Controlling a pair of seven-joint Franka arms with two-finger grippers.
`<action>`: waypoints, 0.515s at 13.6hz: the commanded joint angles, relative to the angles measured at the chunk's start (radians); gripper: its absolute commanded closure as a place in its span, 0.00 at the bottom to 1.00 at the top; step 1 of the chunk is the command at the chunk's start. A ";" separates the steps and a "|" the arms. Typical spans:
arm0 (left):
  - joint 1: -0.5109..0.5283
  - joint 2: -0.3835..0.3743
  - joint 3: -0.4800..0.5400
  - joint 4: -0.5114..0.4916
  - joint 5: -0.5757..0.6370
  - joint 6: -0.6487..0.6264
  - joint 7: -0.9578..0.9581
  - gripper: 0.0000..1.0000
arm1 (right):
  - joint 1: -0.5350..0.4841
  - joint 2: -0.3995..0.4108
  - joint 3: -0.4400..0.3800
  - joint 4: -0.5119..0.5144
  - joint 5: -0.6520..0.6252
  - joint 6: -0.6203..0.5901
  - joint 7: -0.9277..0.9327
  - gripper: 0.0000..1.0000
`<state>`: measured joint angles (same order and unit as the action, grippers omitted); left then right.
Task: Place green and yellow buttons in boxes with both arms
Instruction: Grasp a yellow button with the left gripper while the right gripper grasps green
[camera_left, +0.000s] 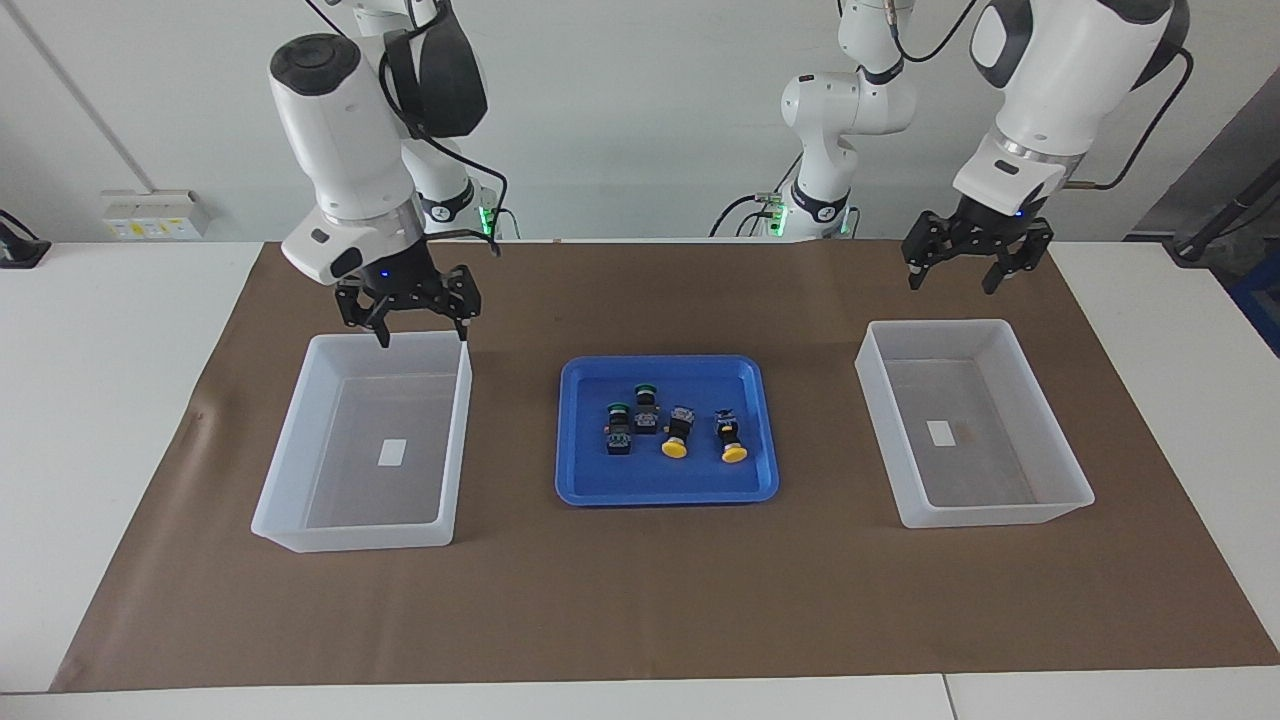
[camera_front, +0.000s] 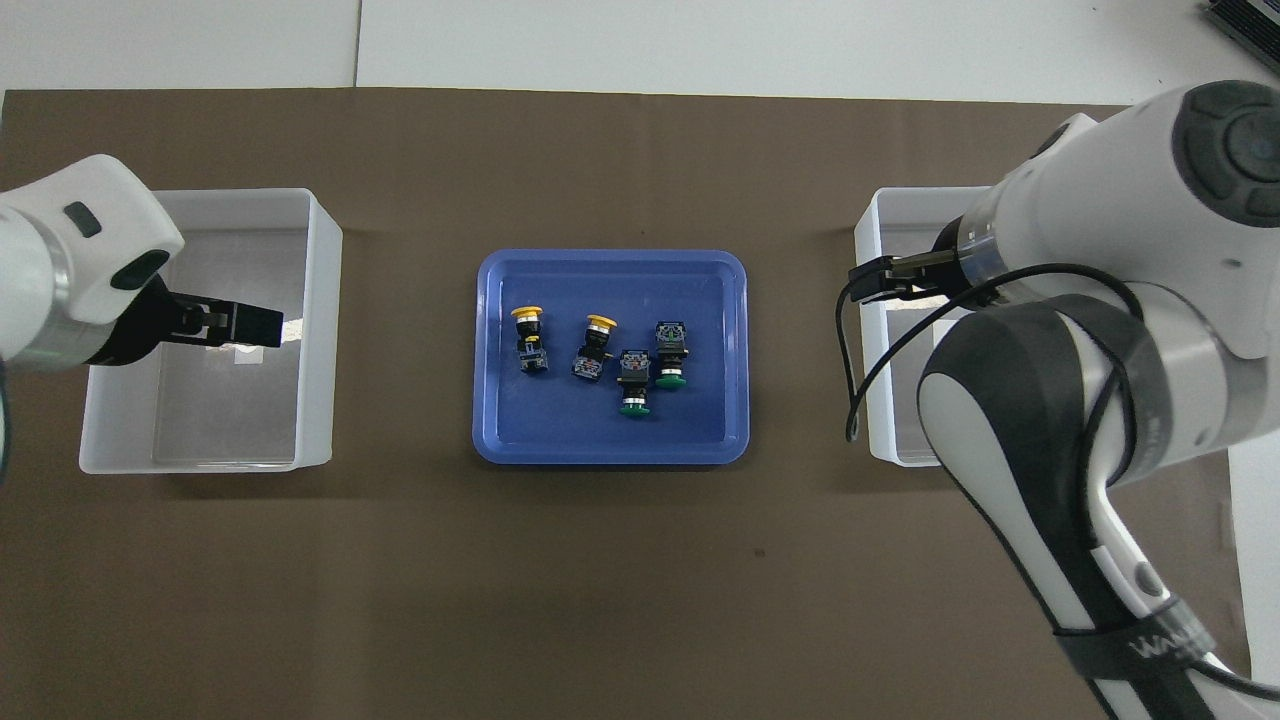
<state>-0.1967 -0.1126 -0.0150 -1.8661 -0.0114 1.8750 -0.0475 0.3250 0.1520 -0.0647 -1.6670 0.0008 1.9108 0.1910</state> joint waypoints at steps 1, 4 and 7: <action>-0.066 -0.052 0.010 -0.123 0.014 0.093 -0.054 0.00 | 0.052 0.063 -0.001 -0.026 0.041 0.118 0.062 0.00; -0.111 0.014 0.010 -0.169 0.014 0.226 -0.115 0.00 | 0.092 0.125 0.000 -0.069 0.048 0.284 0.068 0.00; -0.179 0.120 0.010 -0.170 0.014 0.335 -0.239 0.00 | 0.161 0.214 -0.001 -0.068 0.091 0.408 0.100 0.00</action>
<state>-0.3264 -0.0534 -0.0181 -2.0324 -0.0114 2.1402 -0.2122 0.4512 0.3242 -0.0634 -1.7333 0.0707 2.2505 0.2549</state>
